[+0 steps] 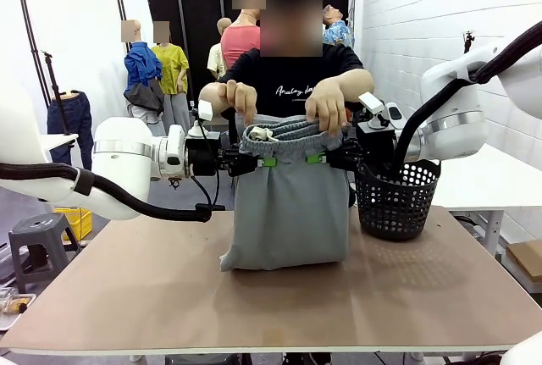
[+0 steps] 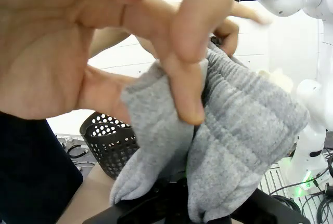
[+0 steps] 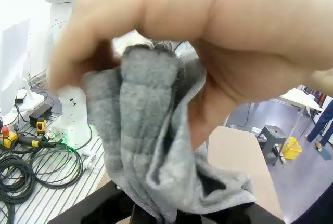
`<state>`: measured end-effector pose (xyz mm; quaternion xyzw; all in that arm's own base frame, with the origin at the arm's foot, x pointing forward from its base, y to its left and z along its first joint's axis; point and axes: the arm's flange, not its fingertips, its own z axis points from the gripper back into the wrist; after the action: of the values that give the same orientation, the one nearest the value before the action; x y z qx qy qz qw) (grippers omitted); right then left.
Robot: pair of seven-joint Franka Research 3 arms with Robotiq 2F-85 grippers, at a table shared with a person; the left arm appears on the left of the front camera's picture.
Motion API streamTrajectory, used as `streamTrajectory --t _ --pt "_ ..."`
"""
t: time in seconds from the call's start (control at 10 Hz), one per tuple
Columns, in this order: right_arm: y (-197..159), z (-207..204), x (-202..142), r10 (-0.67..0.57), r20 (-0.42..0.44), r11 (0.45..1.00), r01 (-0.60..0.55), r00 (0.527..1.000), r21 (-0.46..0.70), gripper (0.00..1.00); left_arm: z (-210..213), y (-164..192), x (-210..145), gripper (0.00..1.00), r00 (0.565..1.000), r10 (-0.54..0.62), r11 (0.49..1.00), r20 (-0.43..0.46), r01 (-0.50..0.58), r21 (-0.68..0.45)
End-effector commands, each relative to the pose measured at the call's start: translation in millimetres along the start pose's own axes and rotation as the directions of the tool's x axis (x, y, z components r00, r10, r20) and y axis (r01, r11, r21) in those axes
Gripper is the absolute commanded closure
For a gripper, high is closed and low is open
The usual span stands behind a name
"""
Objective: Fold the training pants.
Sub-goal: Release the ends of the Training pants and then grab the overlapped ends.
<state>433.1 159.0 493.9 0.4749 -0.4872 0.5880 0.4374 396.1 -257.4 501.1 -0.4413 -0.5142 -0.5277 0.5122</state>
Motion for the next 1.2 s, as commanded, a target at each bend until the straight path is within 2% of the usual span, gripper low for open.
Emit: streamTrajectory --t 0.0,1.1 --pt "2.2 0.0 0.8 0.009 0.012 1.000 -0.009 1.000 0.008 1.00 -0.3 -1.1 4.1 1.00 1.000 -0.007 1.000 0.002 0.007 0.005" --pt "2.2 0.0 0.8 0.009 0.012 1.000 -0.009 1.000 0.008 1.00 -0.3 -1.1 4.1 1.00 1.000 -0.007 1.000 0.002 0.007 0.005"
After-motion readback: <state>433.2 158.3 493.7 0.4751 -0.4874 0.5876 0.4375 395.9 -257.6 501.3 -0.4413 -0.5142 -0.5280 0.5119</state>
